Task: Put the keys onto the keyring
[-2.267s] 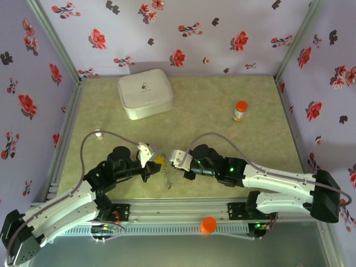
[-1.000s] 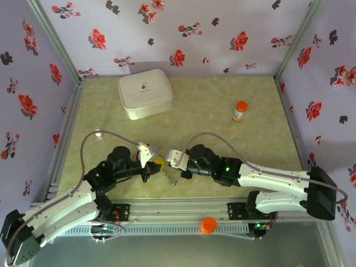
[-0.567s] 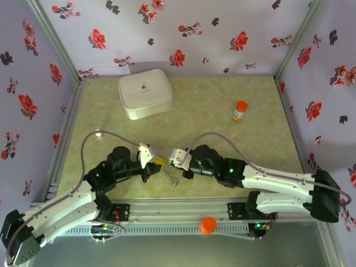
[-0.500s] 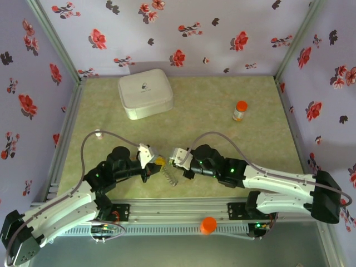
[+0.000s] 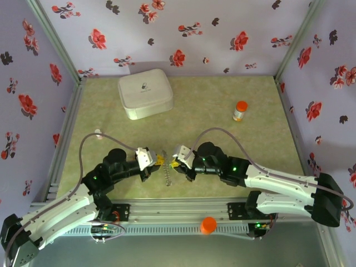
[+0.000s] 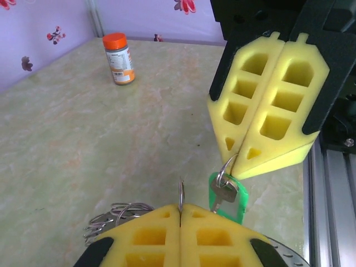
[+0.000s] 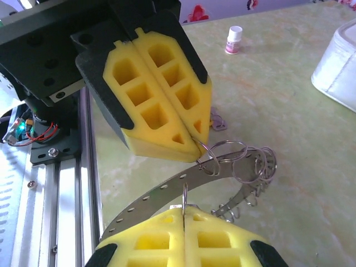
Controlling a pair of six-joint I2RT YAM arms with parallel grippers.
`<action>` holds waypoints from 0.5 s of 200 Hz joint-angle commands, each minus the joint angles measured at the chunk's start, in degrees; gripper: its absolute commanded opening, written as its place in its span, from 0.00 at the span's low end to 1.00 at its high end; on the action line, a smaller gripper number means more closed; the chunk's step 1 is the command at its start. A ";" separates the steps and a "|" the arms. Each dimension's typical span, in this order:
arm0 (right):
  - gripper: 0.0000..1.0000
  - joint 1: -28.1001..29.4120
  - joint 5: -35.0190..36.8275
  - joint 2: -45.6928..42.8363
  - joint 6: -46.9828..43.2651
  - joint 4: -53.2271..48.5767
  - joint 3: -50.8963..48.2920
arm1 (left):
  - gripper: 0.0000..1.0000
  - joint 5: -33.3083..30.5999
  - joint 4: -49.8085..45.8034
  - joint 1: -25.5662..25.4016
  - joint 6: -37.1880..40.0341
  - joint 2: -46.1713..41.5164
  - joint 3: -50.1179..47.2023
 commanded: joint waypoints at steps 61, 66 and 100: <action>0.00 -1.98 -4.70 2.33 2.73 0.57 2.00 | 0.00 -0.09 2.34 -2.20 10.93 -0.52 -0.48; 0.00 -2.13 -4.94 2.31 2.78 0.40 2.06 | 0.00 -0.09 2.20 -2.32 11.53 -0.55 -0.50; 0.00 -2.72 -6.75 2.62 3.85 -0.07 2.60 | 0.00 -0.82 2.06 -3.30 14.91 -0.24 -0.56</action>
